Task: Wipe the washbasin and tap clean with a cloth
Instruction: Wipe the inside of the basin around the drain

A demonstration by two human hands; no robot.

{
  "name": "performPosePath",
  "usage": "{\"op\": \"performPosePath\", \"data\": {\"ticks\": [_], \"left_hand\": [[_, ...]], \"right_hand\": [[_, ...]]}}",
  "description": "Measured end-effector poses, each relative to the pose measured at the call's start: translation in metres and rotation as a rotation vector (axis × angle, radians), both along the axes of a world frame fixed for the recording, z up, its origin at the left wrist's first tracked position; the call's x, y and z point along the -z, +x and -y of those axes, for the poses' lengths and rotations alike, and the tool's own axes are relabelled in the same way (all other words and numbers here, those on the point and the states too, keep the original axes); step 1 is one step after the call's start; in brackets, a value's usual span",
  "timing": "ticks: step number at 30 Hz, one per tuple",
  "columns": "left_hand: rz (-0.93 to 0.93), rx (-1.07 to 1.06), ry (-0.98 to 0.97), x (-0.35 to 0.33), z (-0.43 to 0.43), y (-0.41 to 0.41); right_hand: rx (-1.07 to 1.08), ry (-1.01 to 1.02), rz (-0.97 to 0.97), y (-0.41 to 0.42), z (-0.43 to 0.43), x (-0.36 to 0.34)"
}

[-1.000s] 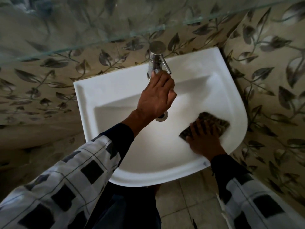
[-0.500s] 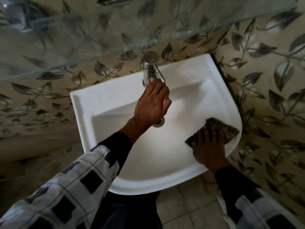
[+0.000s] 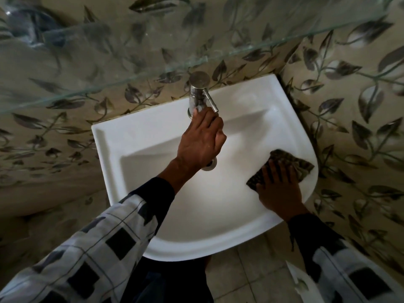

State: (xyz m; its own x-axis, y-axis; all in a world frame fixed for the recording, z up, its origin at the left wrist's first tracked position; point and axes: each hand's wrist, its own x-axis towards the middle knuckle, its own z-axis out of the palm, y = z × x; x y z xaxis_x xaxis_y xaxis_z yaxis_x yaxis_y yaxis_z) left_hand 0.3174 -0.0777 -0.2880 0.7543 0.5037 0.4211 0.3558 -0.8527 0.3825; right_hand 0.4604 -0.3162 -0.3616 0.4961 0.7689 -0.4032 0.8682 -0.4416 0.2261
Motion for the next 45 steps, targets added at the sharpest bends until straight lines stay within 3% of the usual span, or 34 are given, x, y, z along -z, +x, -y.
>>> {"op": "performPosePath", "data": {"ticks": [2, 7, 14, 20, 24, 27, 31, 35, 39, 43, 45], "left_hand": [[0.003, -0.008, -0.015, 0.001, 0.001, 0.001], [-0.003, -0.008, -0.014, 0.002, 0.002, 0.002], [0.01, -0.012, -0.018, 0.001, 0.001, 0.003], [0.013, -0.006, 0.001, 0.0, 0.003, 0.003], [0.008, -0.007, -0.018, 0.001, 0.002, 0.002], [0.029, -0.017, -0.02, 0.001, 0.004, 0.002], [0.028, -0.012, -0.012, 0.0, 0.004, 0.003], [0.022, -0.021, -0.006, 0.001, 0.003, 0.003], [0.006, -0.028, 0.01, 0.0, 0.005, 0.003], [-0.003, -0.027, 0.017, -0.002, 0.006, 0.002], [-0.005, -0.031, 0.02, -0.002, 0.005, 0.002]], "right_hand": [[0.022, 0.068, 0.017, 0.009, -0.01, 0.004], [0.065, -0.048, 0.035, -0.014, -0.028, -0.002], [0.009, -0.024, 0.092, -0.007, -0.013, 0.004], [-0.024, 0.045, -0.025, 0.007, -0.037, 0.008], [-0.042, -0.061, -0.124, -0.016, -0.011, 0.007], [0.034, 0.022, -0.092, -0.003, -0.004, 0.005], [0.037, 0.209, 0.097, 0.028, -0.04, -0.005], [0.028, 0.312, 0.117, 0.043, -0.091, 0.006], [0.058, 0.269, -0.031, 0.01, -0.117, 0.048], [-0.28, 0.12, -0.309, -0.038, -0.102, 0.062], [-0.346, -0.015, -0.404, -0.036, -0.079, 0.043]]}}
